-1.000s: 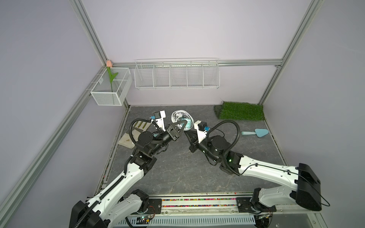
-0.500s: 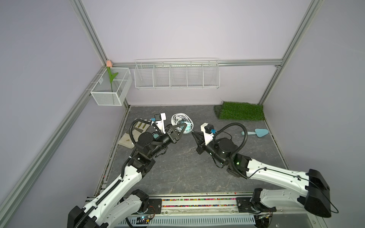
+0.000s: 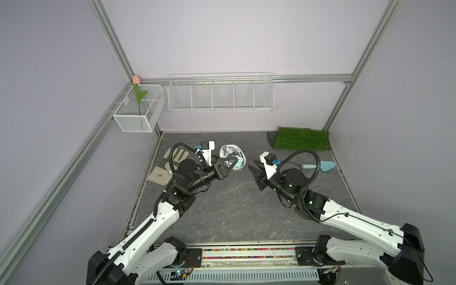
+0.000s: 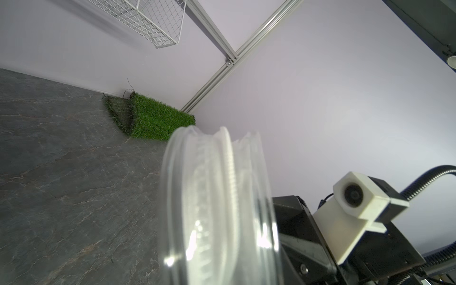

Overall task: Pack away charging kits
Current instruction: Zip the zipper on the storage bag.

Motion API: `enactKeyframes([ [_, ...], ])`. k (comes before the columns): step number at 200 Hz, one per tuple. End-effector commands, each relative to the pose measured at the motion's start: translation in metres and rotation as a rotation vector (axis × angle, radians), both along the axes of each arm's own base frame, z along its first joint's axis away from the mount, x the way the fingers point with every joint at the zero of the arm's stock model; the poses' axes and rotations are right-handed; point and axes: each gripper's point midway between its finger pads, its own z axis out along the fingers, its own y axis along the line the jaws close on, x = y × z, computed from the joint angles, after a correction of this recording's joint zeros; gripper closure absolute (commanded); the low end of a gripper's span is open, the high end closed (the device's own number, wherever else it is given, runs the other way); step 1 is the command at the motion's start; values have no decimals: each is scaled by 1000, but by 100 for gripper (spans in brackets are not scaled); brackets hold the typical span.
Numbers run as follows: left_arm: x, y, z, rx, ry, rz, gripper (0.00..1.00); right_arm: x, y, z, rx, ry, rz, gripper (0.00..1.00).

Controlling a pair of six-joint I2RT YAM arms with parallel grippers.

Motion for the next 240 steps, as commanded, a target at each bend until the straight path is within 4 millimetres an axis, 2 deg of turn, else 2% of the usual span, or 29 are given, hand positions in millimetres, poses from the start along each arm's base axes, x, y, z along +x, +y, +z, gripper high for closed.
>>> enactKeyframes([
  [1, -5, -2, 29, -40, -71, -29, 100, -18, 13, -3, 21, -8, 116, 43],
  [24, -5, -4, 35, -47, -77, -42, 100, -23, 32, -5, 7, -4, 165, 36],
  [49, -6, -5, 33, -42, -75, -44, 100, -12, 44, -5, 9, 11, 145, 34],
  [75, -5, -5, 33, -38, -73, -43, 100, 0, 47, -7, 10, 15, 96, 35],
  [99, -4, -7, 30, -33, -69, -50, 100, 4, 46, -9, 12, 20, 75, 39],
  [101, -4, -7, 30, -33, -68, -50, 100, 4, 46, 2, 31, 8, 74, 40],
  [104, -5, -7, 30, -33, -69, -51, 100, 5, 47, 6, 36, 4, 71, 41],
  [136, -4, -8, 28, -31, -65, -53, 100, 8, 42, 10, 42, 5, 53, 44],
  [166, -4, -8, 27, -34, -64, -53, 100, 9, 38, 13, 42, 4, 44, 50],
  [181, -4, -8, 28, -36, -66, -54, 100, 8, 39, 12, 40, 6, 47, 60],
  [206, -6, -7, 32, -43, -73, -56, 100, 9, 39, 9, 38, 10, 46, 63],
  [240, -7, -8, 30, -38, -71, -57, 100, 10, 37, 11, 40, 4, 38, 80],
])
